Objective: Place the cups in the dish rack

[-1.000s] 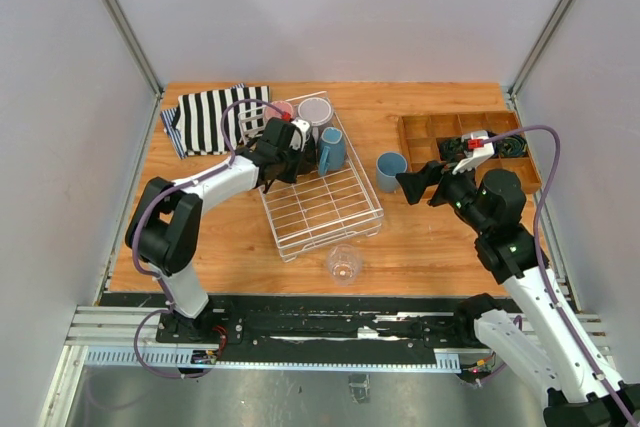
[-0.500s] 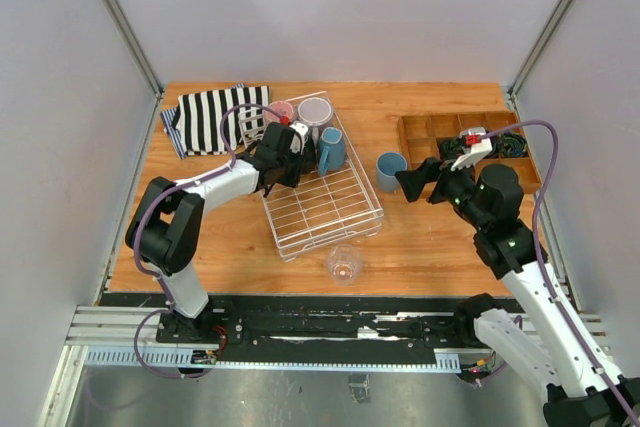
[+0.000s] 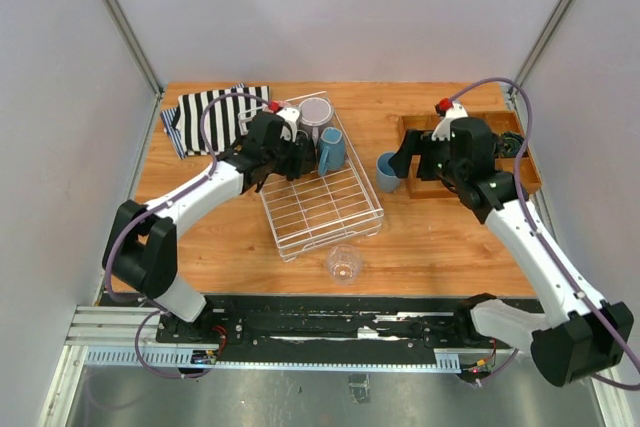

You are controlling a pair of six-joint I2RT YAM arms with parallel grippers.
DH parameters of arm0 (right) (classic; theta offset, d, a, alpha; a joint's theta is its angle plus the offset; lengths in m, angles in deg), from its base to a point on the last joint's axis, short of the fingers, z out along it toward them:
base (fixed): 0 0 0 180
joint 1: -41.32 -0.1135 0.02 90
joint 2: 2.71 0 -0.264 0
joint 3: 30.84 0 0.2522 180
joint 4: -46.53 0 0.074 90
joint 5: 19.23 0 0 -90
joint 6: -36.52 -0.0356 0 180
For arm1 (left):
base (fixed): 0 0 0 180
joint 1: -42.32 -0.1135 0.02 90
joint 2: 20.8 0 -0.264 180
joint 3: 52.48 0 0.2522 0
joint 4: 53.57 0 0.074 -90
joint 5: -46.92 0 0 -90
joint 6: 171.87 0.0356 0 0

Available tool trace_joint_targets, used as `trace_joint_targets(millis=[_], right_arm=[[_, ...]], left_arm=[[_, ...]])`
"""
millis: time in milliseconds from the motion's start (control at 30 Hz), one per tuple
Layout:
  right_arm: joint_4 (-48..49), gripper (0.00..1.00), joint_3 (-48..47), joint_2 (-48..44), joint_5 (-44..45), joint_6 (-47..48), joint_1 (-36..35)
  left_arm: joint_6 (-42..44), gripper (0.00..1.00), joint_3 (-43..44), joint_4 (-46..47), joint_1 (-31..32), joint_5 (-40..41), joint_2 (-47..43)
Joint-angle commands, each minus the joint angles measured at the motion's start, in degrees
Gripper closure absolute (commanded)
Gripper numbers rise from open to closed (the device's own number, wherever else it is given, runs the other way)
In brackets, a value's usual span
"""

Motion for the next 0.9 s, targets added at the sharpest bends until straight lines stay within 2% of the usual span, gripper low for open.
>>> trace_joint_targets(millis=[0,167,233,433,533,867], right_arm=[[-4.2,0.14,-4.9,5.2,0.6,-1.7,1.3],[-4.6,0.16,-8.8,12.5,3.2,-5.4,1.3],[-6.2,0.2,-11.2,16.7,4.1,-6.2,1.2],[-12.6,0.44,-20.2,28.1,3.3,-5.7,0.9],[-13.8,0.51,-21.8,31.1,3.3,-5.8,0.6],[-14.8,0.52,-24.7,36.9,4.1,-6.7,-2.5]], left_arm=[[-0.1,0.28,3.1,-2.8,-0.1,0.9,-5.7],[-1.5,0.24,5.1,-7.3,-0.1,1.3,-11.2],[-2.9,0.22,5.4,-8.8,-0.1,0.9,-14.0],[-7.8,0.2,3.7,-9.6,-0.1,-2.5,-21.3],[-8.3,0.2,2.5,-10.4,-0.1,-2.5,-23.8],[-10.3,0.2,0.3,-12.3,-0.1,-2.8,-28.6]])
